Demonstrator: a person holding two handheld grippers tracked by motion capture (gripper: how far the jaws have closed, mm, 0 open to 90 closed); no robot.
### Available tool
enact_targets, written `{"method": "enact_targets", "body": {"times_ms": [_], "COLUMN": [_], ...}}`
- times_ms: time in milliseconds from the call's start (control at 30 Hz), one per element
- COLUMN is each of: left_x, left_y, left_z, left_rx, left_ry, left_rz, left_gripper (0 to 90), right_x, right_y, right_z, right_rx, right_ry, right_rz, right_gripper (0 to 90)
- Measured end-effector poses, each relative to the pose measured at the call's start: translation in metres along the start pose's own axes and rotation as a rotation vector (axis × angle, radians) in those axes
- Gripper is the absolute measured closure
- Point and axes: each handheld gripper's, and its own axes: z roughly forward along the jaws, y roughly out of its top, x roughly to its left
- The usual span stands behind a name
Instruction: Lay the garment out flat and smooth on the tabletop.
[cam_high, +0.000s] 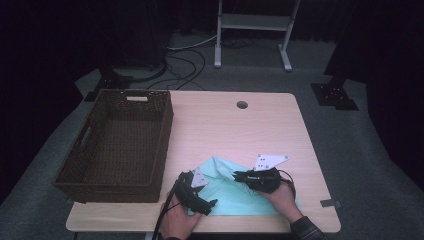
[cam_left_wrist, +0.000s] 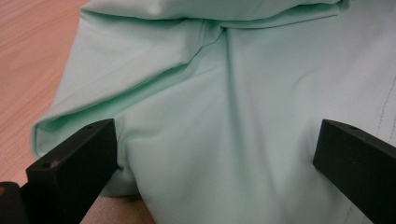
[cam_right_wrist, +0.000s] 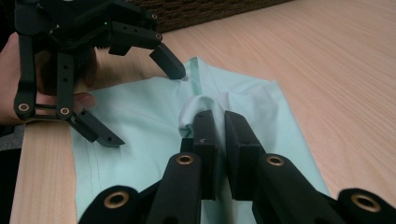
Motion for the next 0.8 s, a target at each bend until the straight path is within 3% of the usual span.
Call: {"method": "enact_targets", "body": {"times_ms": [800], "left_x": [0.000], "left_y": [0.000], "left_z": [0.000], "left_rx": [0.001], "left_ry": [0.000], "left_rz": [0.001], "left_gripper": [0.0], "right_x": [-0.028], "right_y": [0.003], "right_z": [0.000], "right_rx": [0.008], "right_ry": [-0.035], "right_rz": [0.000], "right_gripper": [83.9]}}
